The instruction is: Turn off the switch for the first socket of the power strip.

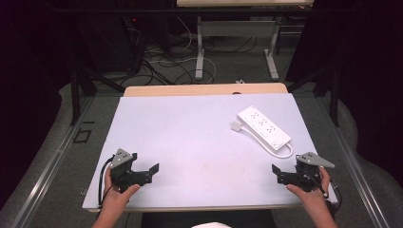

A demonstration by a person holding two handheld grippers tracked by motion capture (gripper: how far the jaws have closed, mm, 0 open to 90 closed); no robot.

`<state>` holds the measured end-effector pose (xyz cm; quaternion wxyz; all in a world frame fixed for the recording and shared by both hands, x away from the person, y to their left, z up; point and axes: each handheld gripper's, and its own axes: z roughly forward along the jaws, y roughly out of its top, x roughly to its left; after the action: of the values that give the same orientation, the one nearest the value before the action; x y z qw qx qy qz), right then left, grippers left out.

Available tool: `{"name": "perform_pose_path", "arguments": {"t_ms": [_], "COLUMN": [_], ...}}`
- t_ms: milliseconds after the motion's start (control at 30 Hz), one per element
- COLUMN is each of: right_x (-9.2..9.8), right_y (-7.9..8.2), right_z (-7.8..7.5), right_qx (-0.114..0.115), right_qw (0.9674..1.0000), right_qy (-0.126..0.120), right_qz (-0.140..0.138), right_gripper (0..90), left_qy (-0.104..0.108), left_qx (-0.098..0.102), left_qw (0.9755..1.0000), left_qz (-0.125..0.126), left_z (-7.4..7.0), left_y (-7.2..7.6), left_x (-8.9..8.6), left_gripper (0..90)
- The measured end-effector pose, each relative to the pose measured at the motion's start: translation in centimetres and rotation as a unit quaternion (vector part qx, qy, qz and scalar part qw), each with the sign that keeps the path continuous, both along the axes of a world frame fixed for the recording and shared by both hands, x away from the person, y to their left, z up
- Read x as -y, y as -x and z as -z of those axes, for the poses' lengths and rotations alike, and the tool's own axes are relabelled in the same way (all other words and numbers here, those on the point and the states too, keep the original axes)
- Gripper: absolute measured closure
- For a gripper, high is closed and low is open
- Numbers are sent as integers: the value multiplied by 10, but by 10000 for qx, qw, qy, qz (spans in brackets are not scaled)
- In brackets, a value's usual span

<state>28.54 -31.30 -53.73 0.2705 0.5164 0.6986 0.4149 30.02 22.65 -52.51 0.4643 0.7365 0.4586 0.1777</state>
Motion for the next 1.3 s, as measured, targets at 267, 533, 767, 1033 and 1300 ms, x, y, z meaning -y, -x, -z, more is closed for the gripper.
{"name": "perform_pose_path", "arguments": {"t_ms": [267, 533, 767, 1033, 1300], "right_x": [0, -6, -8, -13, -23], "right_y": [2, -3, -1, -3, -6], "right_z": [-1, 0, -5, -7, -11], "right_qx": [222, 165, 237, 218, 195], "right_qw": [9997, 9997, 9994, 9992, 9989], "right_qy": [121, 166, 226, 325, 370], "right_qz": [-36, -105, -73, -102, -218], "right_gripper": [0, 8, 8, 24, 69], "left_qy": [-57, -61, -20, -36, -48], "left_qx": [3, -18, 30, -9, -23], "left_qw": [10000, 10000, 10000, 10000, 10000], "left_qz": [44, 23, -54, -44, 11], "left_z": [0, -1, -1, -1, -1], "left_y": [0, 4, 7, 6, 4], "left_x": [2, -1, -4, -4, 0], "left_gripper": [5, 6, 8, 10, 10]}}
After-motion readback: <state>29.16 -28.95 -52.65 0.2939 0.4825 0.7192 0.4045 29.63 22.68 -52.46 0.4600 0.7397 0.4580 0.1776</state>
